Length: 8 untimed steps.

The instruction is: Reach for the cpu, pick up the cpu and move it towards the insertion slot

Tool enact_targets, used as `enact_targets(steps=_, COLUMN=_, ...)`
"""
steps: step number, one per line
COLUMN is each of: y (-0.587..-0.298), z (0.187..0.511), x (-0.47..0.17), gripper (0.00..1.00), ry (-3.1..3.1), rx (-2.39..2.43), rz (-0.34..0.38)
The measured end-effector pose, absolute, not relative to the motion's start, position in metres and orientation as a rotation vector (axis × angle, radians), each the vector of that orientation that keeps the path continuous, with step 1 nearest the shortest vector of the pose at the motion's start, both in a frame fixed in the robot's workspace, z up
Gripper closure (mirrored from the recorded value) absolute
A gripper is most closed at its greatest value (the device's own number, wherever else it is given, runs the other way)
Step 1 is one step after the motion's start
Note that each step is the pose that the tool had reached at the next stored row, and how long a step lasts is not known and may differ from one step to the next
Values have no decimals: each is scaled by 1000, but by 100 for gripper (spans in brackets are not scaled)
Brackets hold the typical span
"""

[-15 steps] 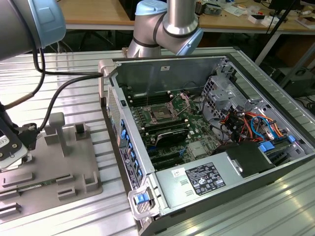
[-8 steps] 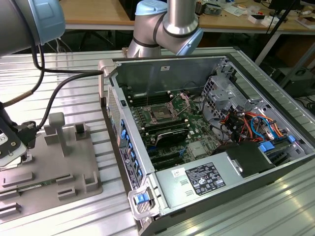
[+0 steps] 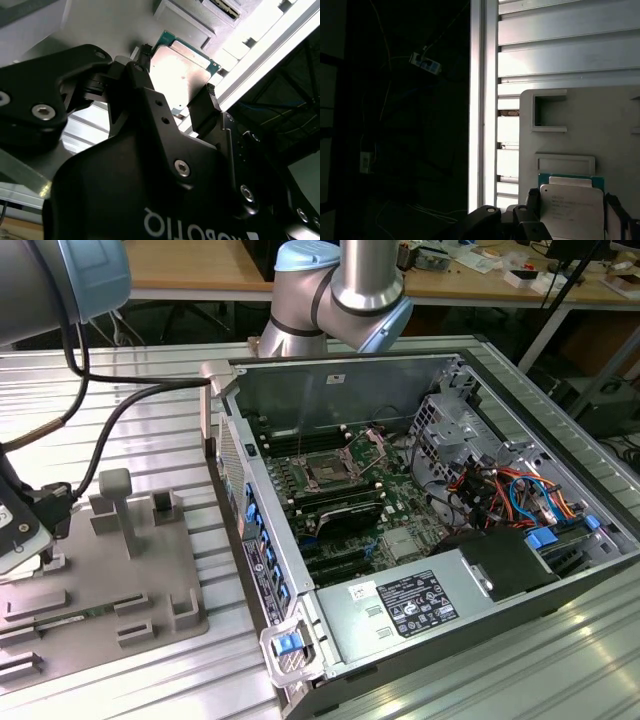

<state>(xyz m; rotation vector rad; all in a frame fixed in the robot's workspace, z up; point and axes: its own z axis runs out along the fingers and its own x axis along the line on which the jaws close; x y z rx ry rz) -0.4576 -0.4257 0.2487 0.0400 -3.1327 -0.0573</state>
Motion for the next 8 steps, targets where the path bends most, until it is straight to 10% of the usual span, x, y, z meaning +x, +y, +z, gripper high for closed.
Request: enact_targets(steps=8, y=-426, z=256, x=-458, gripper=45, ry=-3133, rx=40, rz=-57)
